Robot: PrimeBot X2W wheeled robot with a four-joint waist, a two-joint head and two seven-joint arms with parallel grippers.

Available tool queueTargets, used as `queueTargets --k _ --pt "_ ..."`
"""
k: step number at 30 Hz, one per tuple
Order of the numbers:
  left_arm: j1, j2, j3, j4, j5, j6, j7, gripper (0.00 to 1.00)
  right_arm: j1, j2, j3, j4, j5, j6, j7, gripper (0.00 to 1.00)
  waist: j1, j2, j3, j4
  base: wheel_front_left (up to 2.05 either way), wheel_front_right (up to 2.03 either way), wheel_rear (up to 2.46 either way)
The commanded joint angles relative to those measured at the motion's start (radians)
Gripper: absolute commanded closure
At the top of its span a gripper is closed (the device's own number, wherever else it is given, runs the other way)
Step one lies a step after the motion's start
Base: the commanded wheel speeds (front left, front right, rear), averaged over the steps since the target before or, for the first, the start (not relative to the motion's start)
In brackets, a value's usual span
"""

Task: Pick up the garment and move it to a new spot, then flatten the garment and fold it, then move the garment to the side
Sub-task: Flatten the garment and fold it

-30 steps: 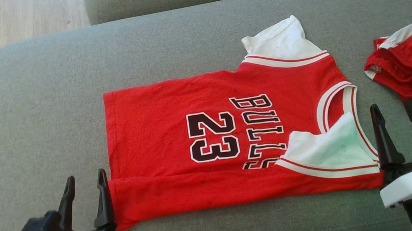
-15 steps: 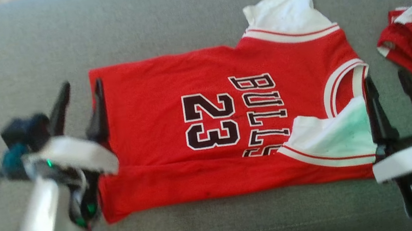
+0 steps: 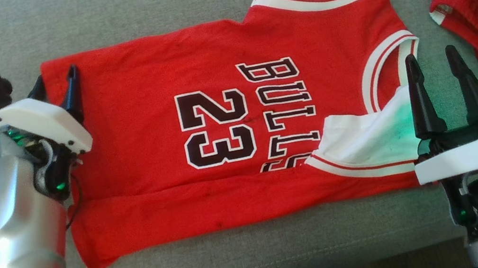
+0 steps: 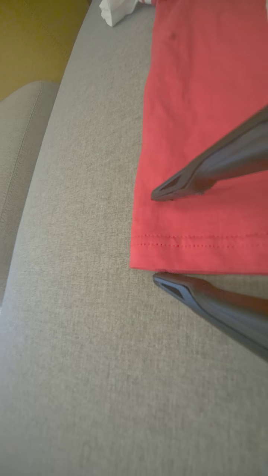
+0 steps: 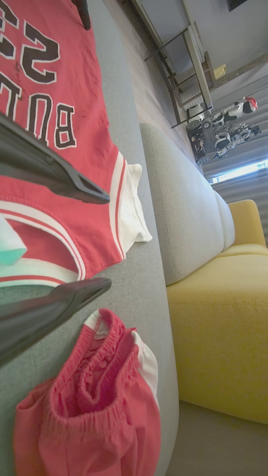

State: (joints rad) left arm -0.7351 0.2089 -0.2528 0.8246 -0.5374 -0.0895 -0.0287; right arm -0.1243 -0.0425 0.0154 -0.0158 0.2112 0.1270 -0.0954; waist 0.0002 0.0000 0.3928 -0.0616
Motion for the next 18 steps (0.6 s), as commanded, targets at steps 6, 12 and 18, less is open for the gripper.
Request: queueTargets --k 6,12,18 --pt "-0.082 0.047 0.032 0.116 -0.040 -0.023 0.041 0.16 -0.034 -0.008 0.022 0.001 0.009 0.004 -0.017 0.00 -0.0002 0.0000 0.009 -0.015 0.00 0.00 0.00" --pt "-0.113 0.038 0.002 0.156 -0.058 -0.037 0.017 1.00 -0.076 -0.008 -0.005 0.007 0.000 0.004 -0.001 0.00 -0.0002 0.0000 0.008 -0.005 0.00 0.00 0.00" --pt "-0.147 0.033 -0.032 0.163 -0.059 -0.040 -0.040 1.00 -0.209 -0.055 -0.041 0.042 0.027 0.004 0.041 0.00 -0.0002 0.0000 0.009 0.018 0.00 0.00 0.00"
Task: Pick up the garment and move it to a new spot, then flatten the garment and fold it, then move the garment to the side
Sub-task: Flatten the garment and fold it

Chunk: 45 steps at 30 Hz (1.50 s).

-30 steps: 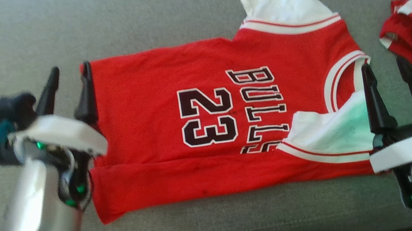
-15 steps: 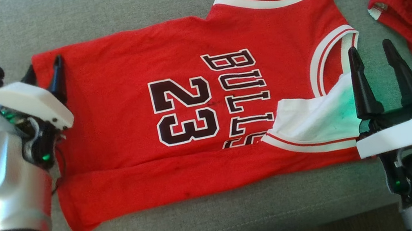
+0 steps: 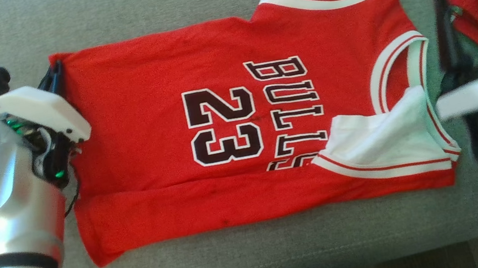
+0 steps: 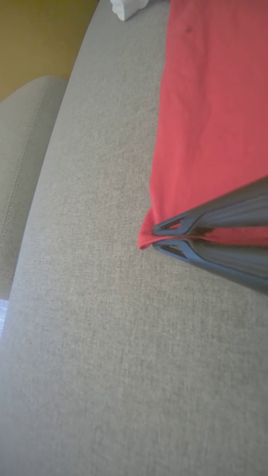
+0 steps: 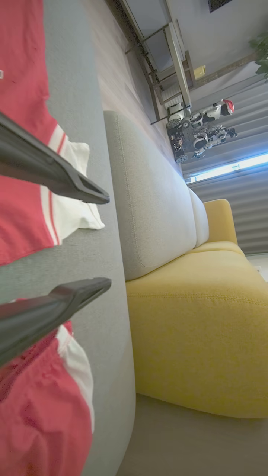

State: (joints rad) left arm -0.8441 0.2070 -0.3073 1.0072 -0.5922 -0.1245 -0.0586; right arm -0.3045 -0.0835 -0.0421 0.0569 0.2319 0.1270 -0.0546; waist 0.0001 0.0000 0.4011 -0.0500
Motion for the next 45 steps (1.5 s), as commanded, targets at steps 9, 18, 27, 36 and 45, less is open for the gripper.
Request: queueTargets --k 9,18,27,36,45 --pt "-0.129 -0.037 -0.062 -0.066 -0.016 -0.006 -0.072 1.00 -0.321 -0.159 0.017 0.168 0.104 0.004 0.135 0.00 -0.0001 0.0000 0.074 0.121 0.00 0.00 0.00" --pt "-0.203 -0.091 -0.168 -0.106 -0.061 -0.006 -0.122 1.00 -0.596 -0.288 0.140 0.476 0.130 0.004 0.356 0.00 -0.0001 0.0000 0.160 0.227 0.00 0.00 0.00" --pt "-0.228 -0.094 -0.227 -0.103 -0.103 -0.006 -0.151 1.00 -0.723 -0.311 0.181 0.649 0.122 0.004 0.488 0.00 -0.0001 0.0000 0.179 0.249 0.00 0.00 0.00" --pt "-0.240 -0.077 -0.272 -0.087 -0.152 -0.006 -0.168 1.00 -0.792 -0.311 0.179 0.707 0.163 0.004 0.496 1.00 -0.0001 0.0000 0.174 0.248 0.00 0.00 0.00" --pt "-0.234 -0.035 -0.285 -0.058 -0.182 -0.006 -0.184 1.00 -0.788 -0.301 0.207 0.612 0.276 0.004 0.376 1.00 -0.0001 0.0000 0.122 0.202 0.00 0.00 0.00"
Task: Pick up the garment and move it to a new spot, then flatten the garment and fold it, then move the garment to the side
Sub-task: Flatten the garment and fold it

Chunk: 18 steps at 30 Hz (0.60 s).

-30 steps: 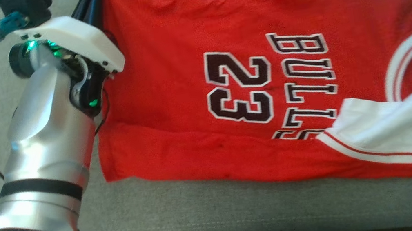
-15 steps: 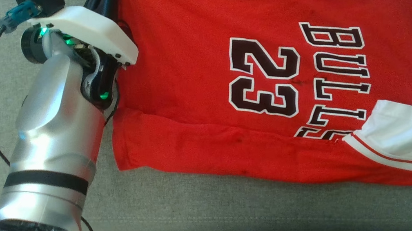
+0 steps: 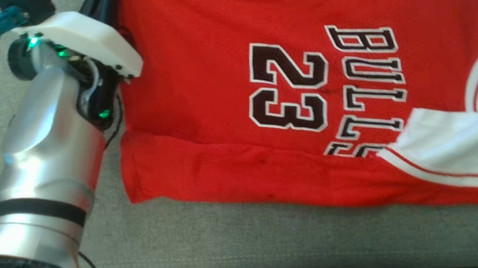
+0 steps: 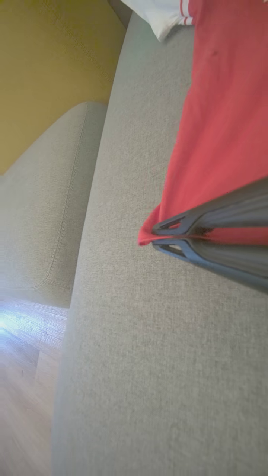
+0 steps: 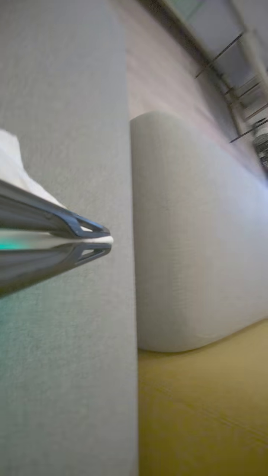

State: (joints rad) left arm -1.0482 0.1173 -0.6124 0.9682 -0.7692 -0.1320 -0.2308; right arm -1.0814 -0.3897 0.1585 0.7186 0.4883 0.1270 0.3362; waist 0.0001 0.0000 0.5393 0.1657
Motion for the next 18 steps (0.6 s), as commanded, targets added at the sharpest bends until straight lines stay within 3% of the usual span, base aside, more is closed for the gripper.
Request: queueTargets --k 1,9,18 --pt "-0.028 0.061 0.021 -0.017 -0.008 0.001 -0.013 1.00 -0.006 0.005 0.010 -0.069 0.037 0.004 -0.028 1.00 -0.0001 0.0000 -0.024 -0.020 0.00 0.00 0.00" --pt "0.039 0.097 0.023 -0.048 -0.042 0.001 -0.022 1.00 0.130 -0.002 0.043 -0.230 0.187 0.004 -0.055 1.00 -0.0001 0.0000 -0.090 -0.063 0.00 0.00 0.00" --pt "0.217 0.169 0.042 -0.166 -0.058 0.013 -0.029 1.00 0.479 -0.022 0.005 -0.555 0.343 0.004 -0.040 1.00 -0.0001 0.0000 -0.156 -0.103 0.00 0.00 0.00"
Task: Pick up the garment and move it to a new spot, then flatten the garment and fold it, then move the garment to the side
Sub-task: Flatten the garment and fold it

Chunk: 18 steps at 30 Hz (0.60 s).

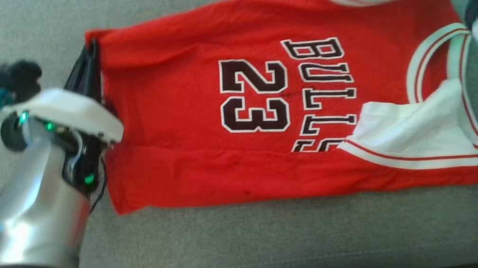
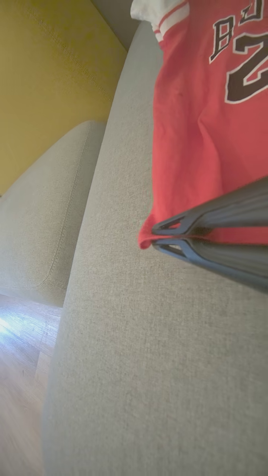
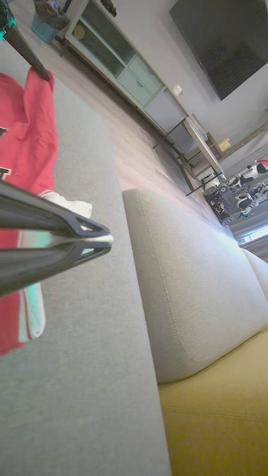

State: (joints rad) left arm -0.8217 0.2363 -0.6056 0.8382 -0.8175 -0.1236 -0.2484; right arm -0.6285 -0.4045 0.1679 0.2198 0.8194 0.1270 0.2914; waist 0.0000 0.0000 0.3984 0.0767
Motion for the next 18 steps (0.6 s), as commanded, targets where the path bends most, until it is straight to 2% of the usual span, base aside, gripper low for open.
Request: queueTargets --k 1,5,6,11,18 --pt "0.013 0.056 0.046 -0.056 -0.020 0.006 -0.011 1.00 0.070 -0.004 -0.013 -0.091 0.020 0.004 0.013 1.00 0.0000 0.0000 -0.021 -0.021 0.00 0.00 0.00" --pt "0.108 0.092 0.068 -0.135 -0.037 0.028 -0.012 1.00 0.242 0.030 -0.058 -0.223 0.051 0.004 0.038 1.00 0.0000 0.0000 -0.042 -0.039 0.00 0.00 0.00" --pt "0.108 0.092 0.068 -0.135 -0.037 0.028 -0.012 1.00 0.242 0.030 -0.058 -0.223 0.051 0.004 0.038 1.00 0.0000 0.0000 -0.042 -0.039 0.00 0.00 0.00" --pt "0.206 0.138 0.102 -0.234 -0.061 0.068 -0.012 1.00 0.430 0.095 -0.122 -0.351 0.047 0.004 0.067 1.00 0.0000 0.0000 -0.052 -0.052 0.00 0.00 0.00" --pt "0.317 0.181 0.133 -0.346 -0.108 0.107 0.012 1.00 0.604 0.201 -0.176 -0.430 0.031 0.004 0.088 1.00 0.0000 0.0000 -0.056 -0.064 0.00 0.00 0.00"
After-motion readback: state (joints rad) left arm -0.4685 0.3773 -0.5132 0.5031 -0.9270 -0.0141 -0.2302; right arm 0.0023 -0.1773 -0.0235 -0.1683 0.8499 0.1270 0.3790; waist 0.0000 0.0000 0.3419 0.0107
